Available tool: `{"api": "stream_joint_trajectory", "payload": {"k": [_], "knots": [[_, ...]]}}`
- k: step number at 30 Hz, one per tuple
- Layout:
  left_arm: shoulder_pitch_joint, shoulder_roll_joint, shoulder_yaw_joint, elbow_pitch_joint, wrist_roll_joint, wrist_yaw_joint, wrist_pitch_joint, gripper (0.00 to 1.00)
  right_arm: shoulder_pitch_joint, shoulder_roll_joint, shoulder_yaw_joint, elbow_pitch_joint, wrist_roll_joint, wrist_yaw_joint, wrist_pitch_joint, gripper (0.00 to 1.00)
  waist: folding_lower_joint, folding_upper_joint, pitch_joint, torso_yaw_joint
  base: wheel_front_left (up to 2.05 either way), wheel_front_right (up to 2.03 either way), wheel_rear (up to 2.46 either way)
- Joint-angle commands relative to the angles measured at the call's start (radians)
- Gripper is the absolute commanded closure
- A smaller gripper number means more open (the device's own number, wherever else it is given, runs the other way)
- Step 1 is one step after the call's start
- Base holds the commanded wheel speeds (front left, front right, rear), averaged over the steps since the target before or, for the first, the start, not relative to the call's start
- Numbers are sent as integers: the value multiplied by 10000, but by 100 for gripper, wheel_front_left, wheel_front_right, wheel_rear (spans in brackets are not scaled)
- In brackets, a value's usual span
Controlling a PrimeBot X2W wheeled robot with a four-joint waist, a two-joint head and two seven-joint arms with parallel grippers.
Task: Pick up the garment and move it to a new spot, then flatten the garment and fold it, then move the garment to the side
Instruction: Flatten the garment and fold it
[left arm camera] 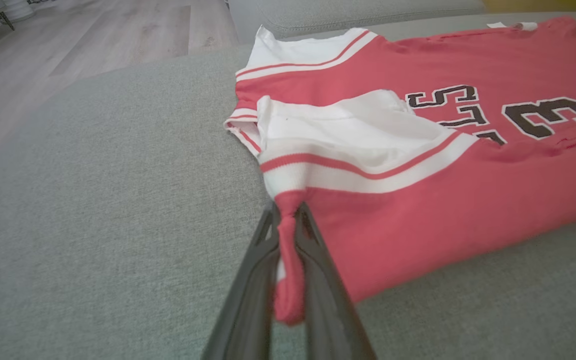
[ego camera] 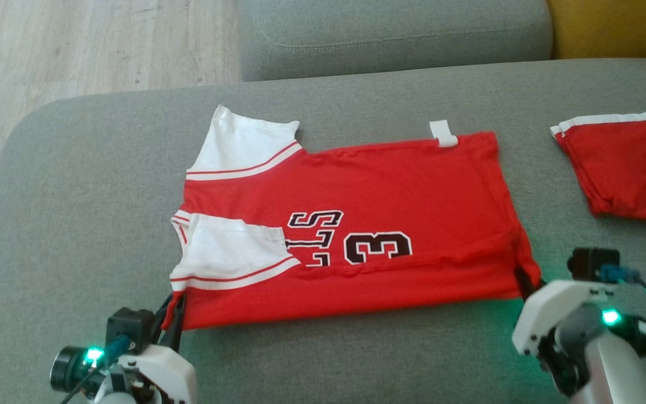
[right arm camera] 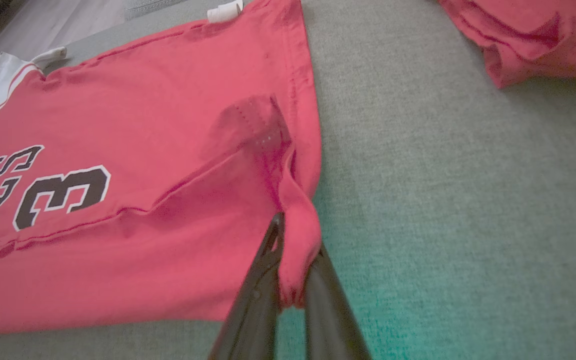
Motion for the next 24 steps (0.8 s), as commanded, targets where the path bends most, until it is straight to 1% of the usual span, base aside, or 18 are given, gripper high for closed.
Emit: {"api": "stream_joint_trajectory", "payload": {"k": [1,5,10,11,12,13,14,15,20,24], "knots": [[-311,367,363,-426,-76,110,65,100,110,-26,190,-841,119,65,116,100,2,0,17,15,0,0,0],[-209,397,334,-599,-114,198,208,100,575,-26,154,-1632,313,65,321,100,2,0,43,-20,0,0,0],[-187,413,283,-639,-133,237,318,100,730,-26,124,-2071,413,65,348,100,2,0,125,-41,0,0,0],[-192,407,270,-642,-141,247,354,100,752,-26,115,-2157,361,65,291,54,2,0,140,-39,0,0,0],[-199,403,261,-638,-147,264,386,99,778,-26,110,-2214,338,65,257,0,2,0,150,-37,0,0,0],[-209,405,258,-629,-137,309,413,56,803,-26,65,-2252,364,65,215,0,2,0,157,-34,0,0,0],[-222,406,269,-633,-107,381,393,5,818,-26,41,-2295,352,65,147,0,2,0,161,-30,0,0,0],[-237,402,297,-643,-92,454,351,0,822,-26,26,-2337,395,65,60,0,2,0,162,-25,0,0,0],[-358,334,548,-900,-108,767,-65,0,759,-26,166,-2705,899,65,-660,0,2,0,140,-33,0,0,0],[-588,191,855,-1315,-180,882,-836,0,646,-26,603,-3210,1189,65,-1741,0,2,0,245,-108,0,0,0]]}}
